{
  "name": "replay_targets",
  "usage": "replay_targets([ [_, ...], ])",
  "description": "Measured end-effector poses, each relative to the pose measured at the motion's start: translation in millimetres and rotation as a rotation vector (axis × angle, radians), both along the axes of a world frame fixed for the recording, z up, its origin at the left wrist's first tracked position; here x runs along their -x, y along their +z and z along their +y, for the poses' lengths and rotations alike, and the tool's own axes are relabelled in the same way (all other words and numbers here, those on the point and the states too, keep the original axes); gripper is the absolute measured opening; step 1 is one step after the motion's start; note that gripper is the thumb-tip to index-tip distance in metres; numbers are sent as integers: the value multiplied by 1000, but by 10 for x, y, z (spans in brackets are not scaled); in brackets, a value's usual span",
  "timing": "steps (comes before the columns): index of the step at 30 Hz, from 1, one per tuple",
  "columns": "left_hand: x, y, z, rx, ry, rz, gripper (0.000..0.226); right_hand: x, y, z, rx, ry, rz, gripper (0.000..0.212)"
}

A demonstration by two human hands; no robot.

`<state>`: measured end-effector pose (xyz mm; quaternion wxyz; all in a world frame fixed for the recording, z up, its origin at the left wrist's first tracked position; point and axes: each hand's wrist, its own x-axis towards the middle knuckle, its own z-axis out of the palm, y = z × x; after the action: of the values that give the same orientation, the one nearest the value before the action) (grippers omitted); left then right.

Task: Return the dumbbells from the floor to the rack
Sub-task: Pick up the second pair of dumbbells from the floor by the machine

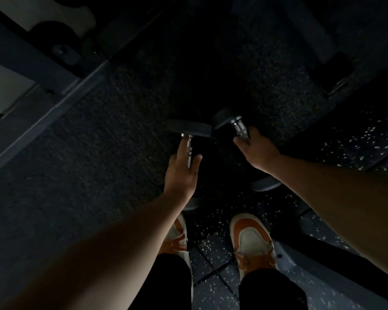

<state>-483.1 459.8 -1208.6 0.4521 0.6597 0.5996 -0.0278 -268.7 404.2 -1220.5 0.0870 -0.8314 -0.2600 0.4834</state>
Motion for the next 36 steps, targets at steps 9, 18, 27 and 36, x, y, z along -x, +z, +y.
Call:
replay_targets([
  [9,-80,-155,125,130,148,-9,54,33,-34,-1,-67,-67,-2,52],
  [18,-46,-240,176,124,144,-4,47,-6,-106,16,-92,-183,112,47],
  [27,-8,155,8,205,218,-18,49,139,295,-235,-83,-335,225,44],
  [36,180,1781,-571,274,228,24,68,482,2053,-964,-6,-459,197,42],
])
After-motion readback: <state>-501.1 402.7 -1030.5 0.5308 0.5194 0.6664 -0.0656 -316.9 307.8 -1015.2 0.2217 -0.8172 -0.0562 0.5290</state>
